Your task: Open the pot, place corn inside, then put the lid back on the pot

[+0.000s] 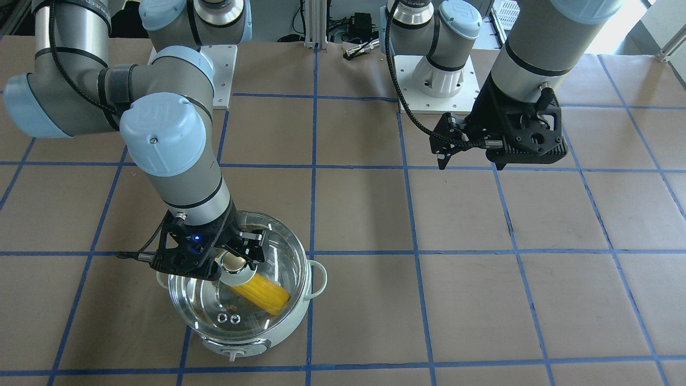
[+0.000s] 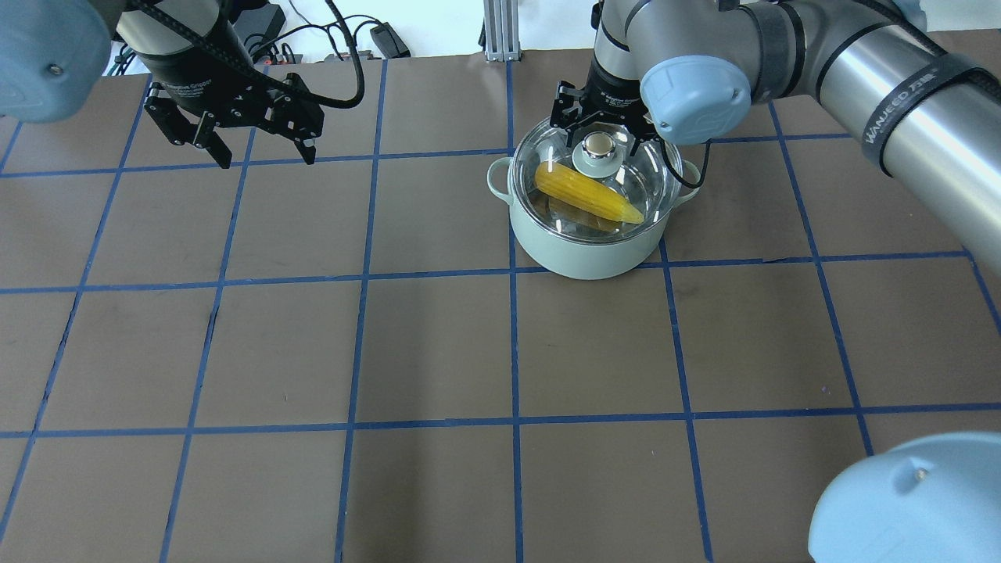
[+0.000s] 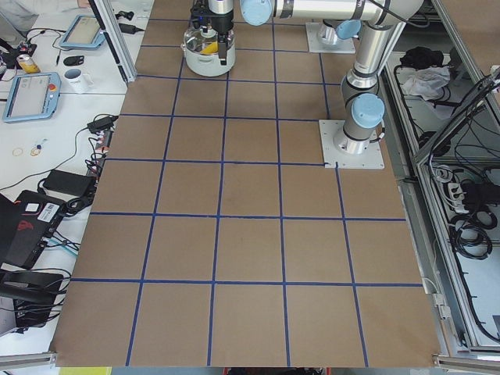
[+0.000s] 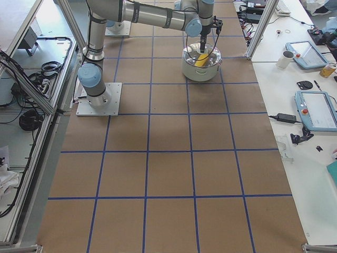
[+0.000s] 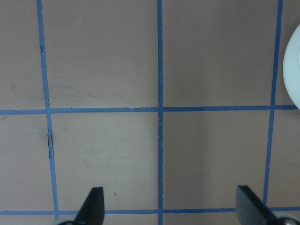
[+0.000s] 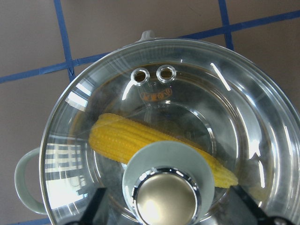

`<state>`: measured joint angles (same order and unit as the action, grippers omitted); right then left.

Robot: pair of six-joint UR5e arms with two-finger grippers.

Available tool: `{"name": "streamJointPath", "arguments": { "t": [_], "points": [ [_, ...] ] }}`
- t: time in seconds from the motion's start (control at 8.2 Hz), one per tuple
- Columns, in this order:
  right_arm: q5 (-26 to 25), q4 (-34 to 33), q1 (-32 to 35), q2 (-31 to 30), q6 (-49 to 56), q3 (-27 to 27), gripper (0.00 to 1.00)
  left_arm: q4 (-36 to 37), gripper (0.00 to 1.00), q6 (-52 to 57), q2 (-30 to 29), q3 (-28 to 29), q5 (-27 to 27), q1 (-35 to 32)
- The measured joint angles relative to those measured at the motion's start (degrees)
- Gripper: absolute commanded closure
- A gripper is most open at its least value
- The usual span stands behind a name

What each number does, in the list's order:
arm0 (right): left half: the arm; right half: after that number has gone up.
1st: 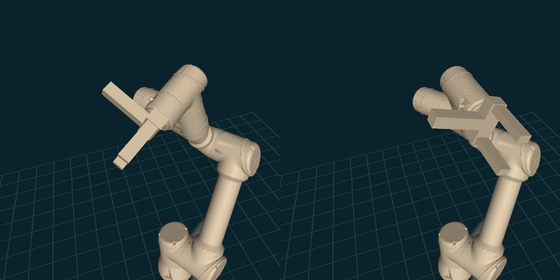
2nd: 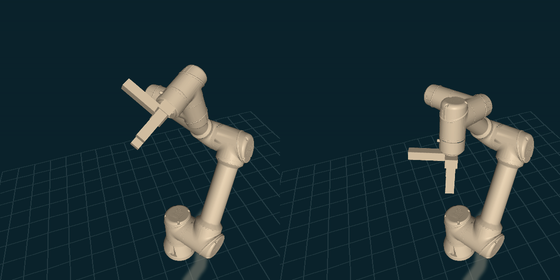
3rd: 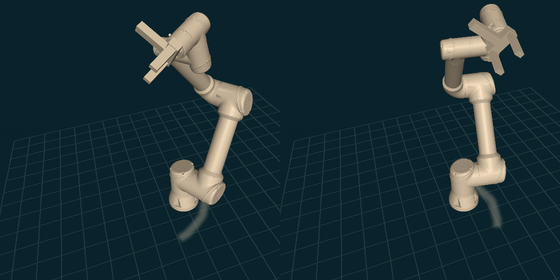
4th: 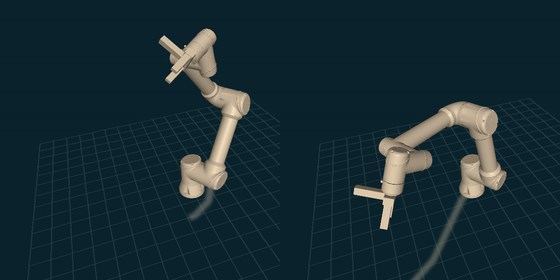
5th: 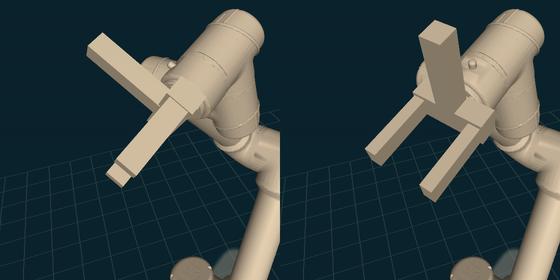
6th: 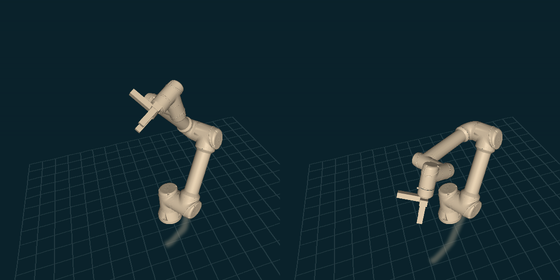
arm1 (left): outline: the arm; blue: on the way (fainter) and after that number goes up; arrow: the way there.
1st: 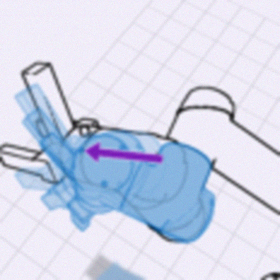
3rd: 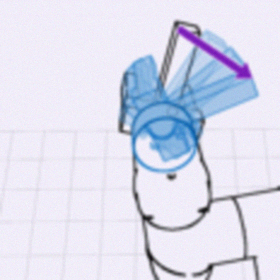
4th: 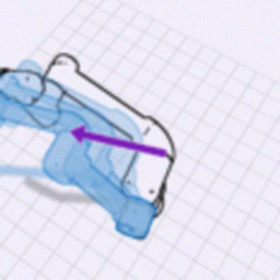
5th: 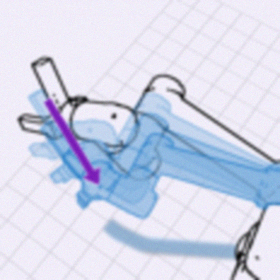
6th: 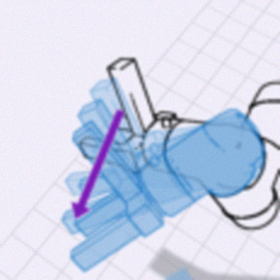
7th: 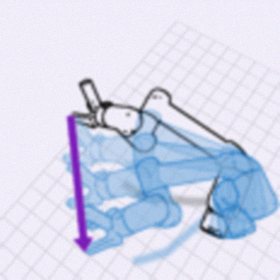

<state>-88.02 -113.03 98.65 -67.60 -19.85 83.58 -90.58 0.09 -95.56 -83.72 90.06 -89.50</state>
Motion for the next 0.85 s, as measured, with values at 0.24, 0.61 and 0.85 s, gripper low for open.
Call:
{"name": "streamJointPath", "arguments": {
  "t": [0.24,0.61,0.85],
  "points": [
    [0.1,0.0,0.0,-0.1,0.1,-0.5,0.0,0.1,0.0,0.0,0.0,-0.2,0.0,0.0],
    [0.1,0.0,0.0,0.0,0.3,-0.4,0.16,0.6,0.0,-0.2,0.1,-0.2,-0.1,-0.1],
    [0.1,0.0,0.0,0.0,0.0,-0.1,0.22,0.6,0.0,-0.4,0.1,-0.2,-0.2,-0.3]
  ]
}}
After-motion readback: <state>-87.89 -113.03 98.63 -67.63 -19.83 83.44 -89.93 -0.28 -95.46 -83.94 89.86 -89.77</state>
